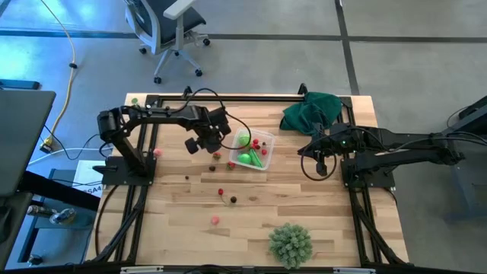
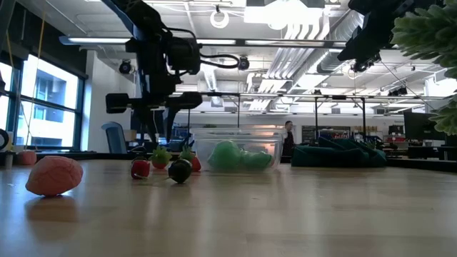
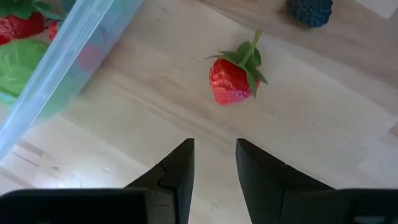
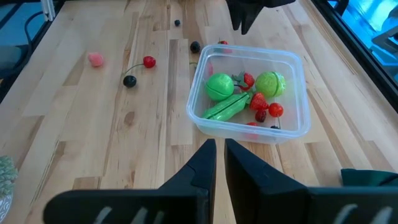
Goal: Pick and placing Produce into tupperware
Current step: Put the red strawberry into the transparent bin
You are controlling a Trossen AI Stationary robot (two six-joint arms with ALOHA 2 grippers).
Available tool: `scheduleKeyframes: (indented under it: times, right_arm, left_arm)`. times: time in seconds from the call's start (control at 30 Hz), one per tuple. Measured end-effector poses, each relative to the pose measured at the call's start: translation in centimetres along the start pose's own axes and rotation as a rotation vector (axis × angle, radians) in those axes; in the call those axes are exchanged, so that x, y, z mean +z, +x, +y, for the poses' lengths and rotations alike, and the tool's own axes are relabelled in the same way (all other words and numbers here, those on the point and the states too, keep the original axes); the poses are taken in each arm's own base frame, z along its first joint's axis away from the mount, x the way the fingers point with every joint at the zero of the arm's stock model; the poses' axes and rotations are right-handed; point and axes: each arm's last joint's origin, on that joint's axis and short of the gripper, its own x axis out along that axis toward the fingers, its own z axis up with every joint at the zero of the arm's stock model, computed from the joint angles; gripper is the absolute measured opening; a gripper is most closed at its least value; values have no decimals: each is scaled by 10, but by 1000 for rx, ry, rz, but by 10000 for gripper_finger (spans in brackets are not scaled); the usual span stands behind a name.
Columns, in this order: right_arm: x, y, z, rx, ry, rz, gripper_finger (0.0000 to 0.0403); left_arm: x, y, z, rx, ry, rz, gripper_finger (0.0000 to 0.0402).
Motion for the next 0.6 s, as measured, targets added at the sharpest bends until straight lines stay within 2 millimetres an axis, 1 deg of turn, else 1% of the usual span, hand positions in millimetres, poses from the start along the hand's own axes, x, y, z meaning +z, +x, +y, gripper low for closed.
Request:
scheduleKeyframes:
  times: [0.13, 0.4, 0.53, 0.6]
  right_arm:
    - [0, 0, 0, -1, 0, -1, 24]
    - [0, 0, 0, 0, 0, -1, 24]
    - [0, 0, 0, 0, 0, -1, 24]
    - [0, 0, 0, 0, 0, 0, 24]
  left_arm:
    - [4, 2, 0, -6, 10, 5, 106]
    - [3, 8, -1, -36, 8, 5, 106]
    - [5, 18, -1, -70, 11, 8, 107]
    - [7, 19, 0, -72, 18, 6, 114]
